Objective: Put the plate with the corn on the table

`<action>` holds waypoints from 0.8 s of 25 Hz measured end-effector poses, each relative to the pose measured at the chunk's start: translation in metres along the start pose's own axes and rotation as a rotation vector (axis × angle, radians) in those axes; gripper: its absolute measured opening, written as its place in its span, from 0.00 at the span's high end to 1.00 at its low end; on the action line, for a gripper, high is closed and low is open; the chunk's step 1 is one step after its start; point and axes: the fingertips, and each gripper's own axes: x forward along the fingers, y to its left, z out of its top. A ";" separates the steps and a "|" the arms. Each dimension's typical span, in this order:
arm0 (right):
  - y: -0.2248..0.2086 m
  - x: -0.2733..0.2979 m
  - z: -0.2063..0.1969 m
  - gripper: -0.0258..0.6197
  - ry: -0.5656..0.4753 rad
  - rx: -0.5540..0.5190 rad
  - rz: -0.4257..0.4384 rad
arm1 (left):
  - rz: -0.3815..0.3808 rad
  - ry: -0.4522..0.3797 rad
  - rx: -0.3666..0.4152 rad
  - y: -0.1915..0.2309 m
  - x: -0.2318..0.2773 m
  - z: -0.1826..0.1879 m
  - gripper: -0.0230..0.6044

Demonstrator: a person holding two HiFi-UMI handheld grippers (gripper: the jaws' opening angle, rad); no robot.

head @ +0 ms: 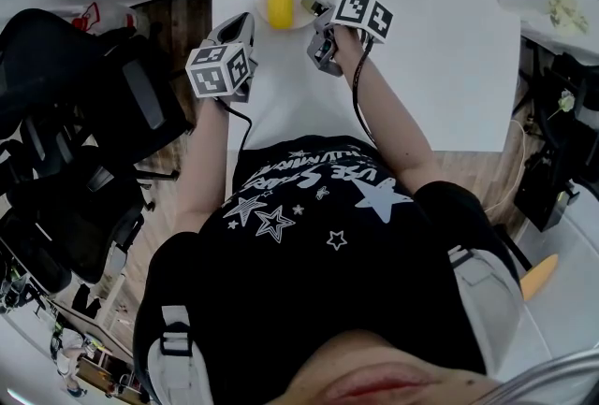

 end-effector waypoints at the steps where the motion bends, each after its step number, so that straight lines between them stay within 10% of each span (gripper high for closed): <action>1: 0.000 0.000 0.001 0.81 -0.010 -0.020 -0.020 | 0.001 0.000 -0.001 0.001 0.000 0.000 0.95; 8: -0.007 -0.008 0.010 0.77 -0.097 -0.203 -0.210 | 0.005 -0.003 -0.006 0.004 -0.005 -0.001 0.95; 20: -0.017 -0.026 0.012 0.79 -0.096 -0.240 -0.220 | 0.005 -0.010 -0.001 -0.004 -0.008 -0.001 0.95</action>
